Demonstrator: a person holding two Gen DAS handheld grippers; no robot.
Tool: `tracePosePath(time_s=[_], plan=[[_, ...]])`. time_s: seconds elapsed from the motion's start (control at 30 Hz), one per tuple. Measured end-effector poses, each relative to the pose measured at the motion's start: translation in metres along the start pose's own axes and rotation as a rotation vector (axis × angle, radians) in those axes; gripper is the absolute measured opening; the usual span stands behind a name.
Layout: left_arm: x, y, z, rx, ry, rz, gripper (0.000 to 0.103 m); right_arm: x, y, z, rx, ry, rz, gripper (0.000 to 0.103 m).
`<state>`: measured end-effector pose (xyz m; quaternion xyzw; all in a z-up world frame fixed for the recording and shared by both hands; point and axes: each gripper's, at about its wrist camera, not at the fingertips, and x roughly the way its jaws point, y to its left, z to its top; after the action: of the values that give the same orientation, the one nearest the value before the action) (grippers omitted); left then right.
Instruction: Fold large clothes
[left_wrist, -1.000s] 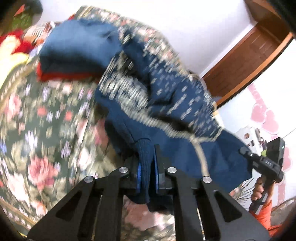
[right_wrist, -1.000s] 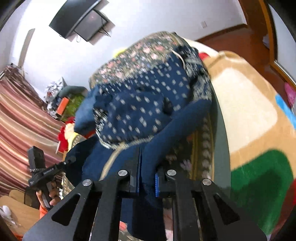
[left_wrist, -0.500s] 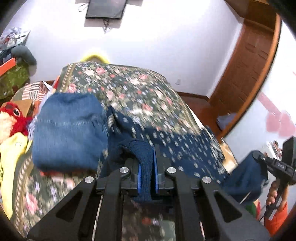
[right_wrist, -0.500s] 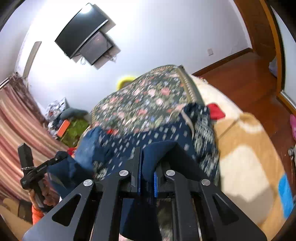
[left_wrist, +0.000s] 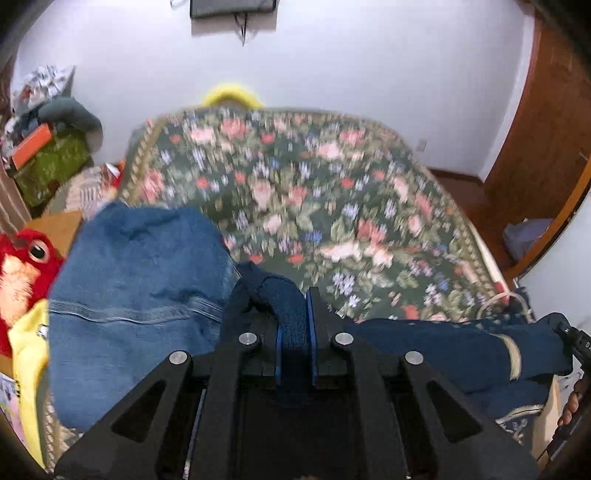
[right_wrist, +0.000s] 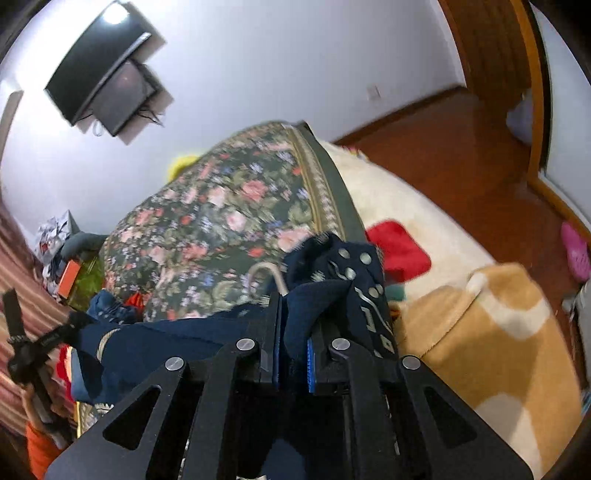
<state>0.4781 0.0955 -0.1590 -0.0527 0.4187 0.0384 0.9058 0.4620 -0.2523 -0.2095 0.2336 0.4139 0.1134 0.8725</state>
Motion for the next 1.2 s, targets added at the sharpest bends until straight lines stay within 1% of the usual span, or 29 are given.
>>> tracePosePath(time_s=[0.03,0.07,0.13,0.17,0.23,0.3,0.37,0.4,0.43,0.47,0.5,0.53,0.57,0.6,0.63,0.7,0.77,0.83,0.93,1.03,1.2], plan=[[0.010,0.000,-0.003,0.007,0.021,0.013,0.015,0.005,-0.006,-0.001,0.021,0.015,0.009,0.009],[0.016,0.000,-0.007,0.013,0.032,0.026,0.015,0.006,-0.009,-0.001,0.027,0.030,0.016,0.011],[0.024,-0.001,-0.011,0.028,0.052,0.030,0.017,0.007,-0.012,-0.003,0.012,0.065,0.017,0.012],[0.027,-0.001,-0.014,0.041,0.068,0.035,0.017,0.005,-0.011,-0.003,-0.007,0.073,0.013,0.015],[0.027,-0.003,-0.017,0.060,0.102,0.045,0.021,-0.007,-0.008,-0.002,-0.041,0.063,-0.015,0.019],[0.021,-0.003,-0.018,0.074,0.113,0.044,0.024,-0.014,-0.006,0.000,-0.053,0.058,-0.029,0.021],[0.010,-0.003,-0.018,0.077,0.123,0.030,0.037,-0.028,-0.005,0.003,-0.054,0.037,-0.084,0.031],[0.003,-0.004,-0.018,0.074,0.120,0.024,0.050,-0.036,-0.005,0.004,-0.057,0.014,-0.110,0.034],[-0.005,-0.004,-0.018,0.071,0.102,0.027,0.062,-0.048,-0.003,0.005,-0.068,-0.012,-0.118,0.039],[-0.015,-0.004,-0.018,0.070,0.076,0.034,0.066,-0.053,-0.002,0.005,-0.074,-0.021,-0.115,0.041],[-0.028,-0.005,-0.018,0.077,0.044,0.044,0.070,-0.062,0.000,0.005,-0.082,-0.025,-0.113,0.042],[-0.040,-0.006,-0.018,0.093,0.023,0.045,0.071,-0.072,0.002,0.005,-0.093,-0.029,-0.114,0.042],[-0.049,-0.007,-0.018,0.107,0.016,0.038,0.072,-0.076,0.004,0.004,-0.101,-0.032,-0.113,0.042],[-0.058,-0.009,-0.019,0.122,0.010,0.026,0.075,-0.083,0.007,0.002,-0.115,-0.037,-0.113,0.042],[-0.068,-0.010,-0.020,0.134,0.008,0.015,0.082,-0.092,0.011,0.000,-0.133,-0.047,-0.116,0.043],[-0.083,-0.013,-0.024,0.154,0.002,-0.002,0.089,-0.100,0.018,-0.003,-0.160,-0.049,-0.117,0.044],[-0.096,-0.019,-0.031,0.179,-0.001,-0.021,0.090,-0.106,0.026,-0.004,-0.178,-0.052,-0.105,0.044],[-0.100,-0.024,-0.038,0.203,0.009,-0.033,0.096,-0.108,0.033,-0.008,-0.192,-0.050,-0.094,0.045],[-0.098,-0.035,-0.052,0.234,0.032,-0.049,0.097,-0.103,0.043,-0.016,-0.220,-0.020,-0.074,0.046],[-0.084,-0.045,-0.066,0.249,0.080,-0.077,0.097,-0.089,0.052,-0.030,-0.248,0.023,-0.066,0.059],[-0.043,-0.063,-0.085,0.247,0.170,-0.111,0.097,-0.055,0.068,-0.050,-0.292,0.107,-0.043,0.059]])
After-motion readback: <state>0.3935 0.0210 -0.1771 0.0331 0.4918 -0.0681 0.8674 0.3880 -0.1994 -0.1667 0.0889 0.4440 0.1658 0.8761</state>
